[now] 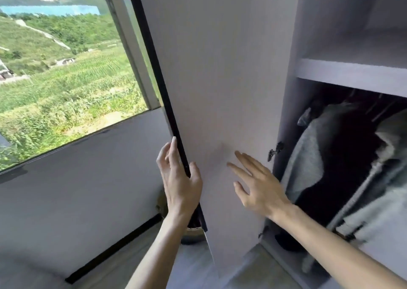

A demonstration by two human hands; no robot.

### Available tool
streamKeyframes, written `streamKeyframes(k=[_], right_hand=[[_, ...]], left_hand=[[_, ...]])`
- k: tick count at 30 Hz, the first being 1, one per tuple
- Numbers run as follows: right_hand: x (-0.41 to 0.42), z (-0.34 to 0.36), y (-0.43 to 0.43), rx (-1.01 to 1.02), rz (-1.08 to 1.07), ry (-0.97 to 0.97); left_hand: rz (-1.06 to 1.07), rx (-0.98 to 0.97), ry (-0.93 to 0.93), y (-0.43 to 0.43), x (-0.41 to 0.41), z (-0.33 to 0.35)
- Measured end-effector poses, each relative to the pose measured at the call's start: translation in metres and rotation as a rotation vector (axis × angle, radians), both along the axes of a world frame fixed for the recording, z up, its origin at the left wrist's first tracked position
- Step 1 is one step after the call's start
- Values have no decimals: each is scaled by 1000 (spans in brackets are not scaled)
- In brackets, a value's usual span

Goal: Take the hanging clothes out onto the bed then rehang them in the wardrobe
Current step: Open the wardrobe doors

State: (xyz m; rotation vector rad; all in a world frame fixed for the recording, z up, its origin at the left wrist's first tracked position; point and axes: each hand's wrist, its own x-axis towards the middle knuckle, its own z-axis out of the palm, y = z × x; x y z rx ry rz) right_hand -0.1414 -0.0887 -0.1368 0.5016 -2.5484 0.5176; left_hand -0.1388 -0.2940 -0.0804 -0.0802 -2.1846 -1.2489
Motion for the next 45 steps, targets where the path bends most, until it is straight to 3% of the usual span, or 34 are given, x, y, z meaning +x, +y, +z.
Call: streamKeyframes(k=[3,10,17,20,26,31,37,40,45], right_hand=[[47,-29,27,-40,-176,-30],[169,-59,83,-12,-664,-124],[264,-11,160,84,-1092,35],[283,21,195,114,-1149,165],[284,107,252,200,-1180,445],[263,155,288,245,-1194,530],[226,133,333,390,-1267,582],[214,115,353,451,-1283,640],[208,108,361,423,-1267,654]], left_hand=[[-48,-83,-42,22,18,-52],[-684,-328,-368,134,33,-106],[-1086,-556,-274,264,57,-65],[-1135,-469,-227,309,63,-28],[-1141,-95,-169,363,67,52],[-1140,146,-173,390,61,96],[-1180,139,-410,405,41,93],[-1239,288,-565,408,43,90],[-1111,396,-601,422,53,69]])
